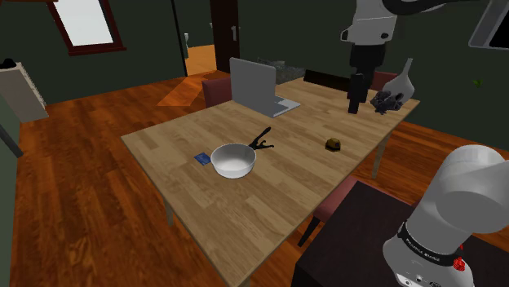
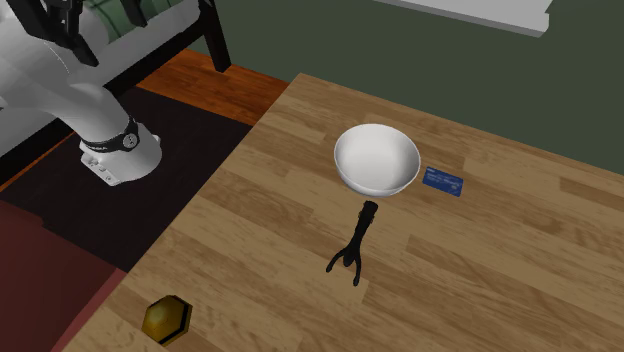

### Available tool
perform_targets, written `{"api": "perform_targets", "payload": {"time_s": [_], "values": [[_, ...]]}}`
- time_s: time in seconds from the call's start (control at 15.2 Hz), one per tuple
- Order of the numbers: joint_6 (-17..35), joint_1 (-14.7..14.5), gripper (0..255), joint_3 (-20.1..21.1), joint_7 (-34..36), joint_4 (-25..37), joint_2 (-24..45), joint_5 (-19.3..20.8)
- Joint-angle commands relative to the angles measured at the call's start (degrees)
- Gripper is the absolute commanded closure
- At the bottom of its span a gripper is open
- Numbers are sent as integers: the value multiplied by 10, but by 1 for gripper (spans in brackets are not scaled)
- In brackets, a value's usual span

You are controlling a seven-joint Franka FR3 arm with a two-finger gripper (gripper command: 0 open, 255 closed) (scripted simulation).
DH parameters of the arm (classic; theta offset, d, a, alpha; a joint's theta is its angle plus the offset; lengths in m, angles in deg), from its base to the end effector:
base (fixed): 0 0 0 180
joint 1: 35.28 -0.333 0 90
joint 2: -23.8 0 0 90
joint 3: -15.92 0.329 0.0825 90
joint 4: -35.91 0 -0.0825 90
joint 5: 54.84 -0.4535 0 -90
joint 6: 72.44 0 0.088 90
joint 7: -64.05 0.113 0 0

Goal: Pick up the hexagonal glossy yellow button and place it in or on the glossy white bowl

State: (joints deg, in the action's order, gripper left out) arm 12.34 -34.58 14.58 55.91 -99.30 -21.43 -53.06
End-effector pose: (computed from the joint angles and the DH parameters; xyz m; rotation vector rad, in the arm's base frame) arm 0.3551 -0.0181 0.5853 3.1267 0.1764 -0.1438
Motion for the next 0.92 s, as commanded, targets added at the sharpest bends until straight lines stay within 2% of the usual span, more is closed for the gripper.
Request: {"api": "perform_targets", "payload": {"time_s": [0.0, 0.46, 0.86], "values": [[0, 0, 0, 0, 0, 0, 0, 0], [143, 32, 0, -51, -27, -85, 27, 42], [275, 59, 0, -99, -48, -129, 88, 73]]}}
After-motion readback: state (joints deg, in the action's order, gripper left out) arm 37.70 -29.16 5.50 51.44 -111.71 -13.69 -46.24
